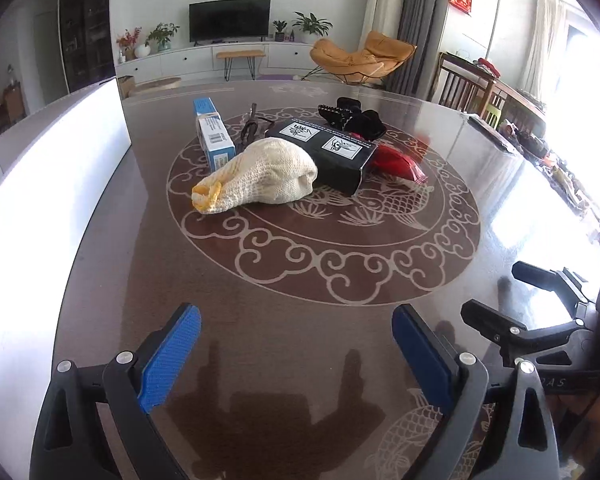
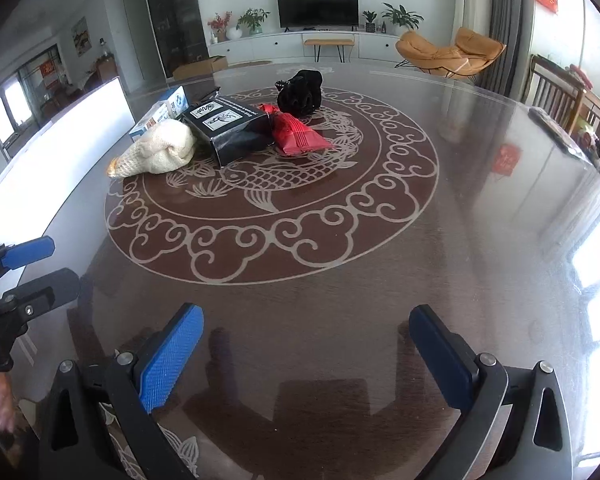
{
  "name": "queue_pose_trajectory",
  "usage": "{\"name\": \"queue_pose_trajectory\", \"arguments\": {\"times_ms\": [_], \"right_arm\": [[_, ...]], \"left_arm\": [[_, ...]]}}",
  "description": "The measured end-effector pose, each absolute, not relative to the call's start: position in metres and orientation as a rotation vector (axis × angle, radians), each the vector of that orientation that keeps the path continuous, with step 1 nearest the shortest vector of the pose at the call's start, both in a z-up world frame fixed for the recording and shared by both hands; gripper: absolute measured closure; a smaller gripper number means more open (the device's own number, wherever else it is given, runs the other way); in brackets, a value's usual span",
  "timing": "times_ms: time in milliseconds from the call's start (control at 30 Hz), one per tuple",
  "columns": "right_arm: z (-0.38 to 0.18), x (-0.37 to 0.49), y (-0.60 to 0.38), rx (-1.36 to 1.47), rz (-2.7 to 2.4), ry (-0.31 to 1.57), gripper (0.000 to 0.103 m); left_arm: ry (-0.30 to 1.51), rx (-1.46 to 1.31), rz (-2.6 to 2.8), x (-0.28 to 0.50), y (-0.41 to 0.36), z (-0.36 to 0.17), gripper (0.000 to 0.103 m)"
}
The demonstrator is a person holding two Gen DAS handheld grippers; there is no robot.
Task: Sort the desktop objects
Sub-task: 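Move the left gripper toward the cream knit glove with yellow cuff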
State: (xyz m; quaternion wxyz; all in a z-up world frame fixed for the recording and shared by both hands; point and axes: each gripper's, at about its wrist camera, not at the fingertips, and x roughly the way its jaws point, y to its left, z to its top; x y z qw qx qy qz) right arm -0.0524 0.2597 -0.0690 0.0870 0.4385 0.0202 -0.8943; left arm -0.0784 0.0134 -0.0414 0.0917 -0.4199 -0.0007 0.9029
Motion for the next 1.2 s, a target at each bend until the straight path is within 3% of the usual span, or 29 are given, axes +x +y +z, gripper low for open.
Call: {"name": "queue_pose_trajectory", "arguments": {"times_ms": [400, 600, 933, 1033, 1200], "right_arm": [[-0.077, -0.055, 0.251, 1.344, -2.662, 0.126, 0.000], [-0.077, -0.055, 0.251, 1.344, -2.662, 0.126, 0.000], [-0.077, -0.055, 0.251, 1.344, -2.662, 0.126, 0.000], [-0.077, -0.055, 0.251, 1.344, -2.662, 0.126, 0.000], [-0.077, -0.055, 0.250, 1.342, -2.668, 0.130, 0.000]], "left_arm": [[-0.068, -1.277, 2.601, -0.097, 0.009, -0.060, 0.003], [0.152, -1.346, 2.621, -0.100, 0.033, -0.067, 0.000], [0.138, -1.339, 2.614, -0.099, 0.034, -0.067, 0.000], [0.103, -1.332, 2.619, -0.097, 0.026, -0.067, 0.000], [-0.164, -1.303, 2.625, -0.113, -0.011, -0.061, 0.000]]}}
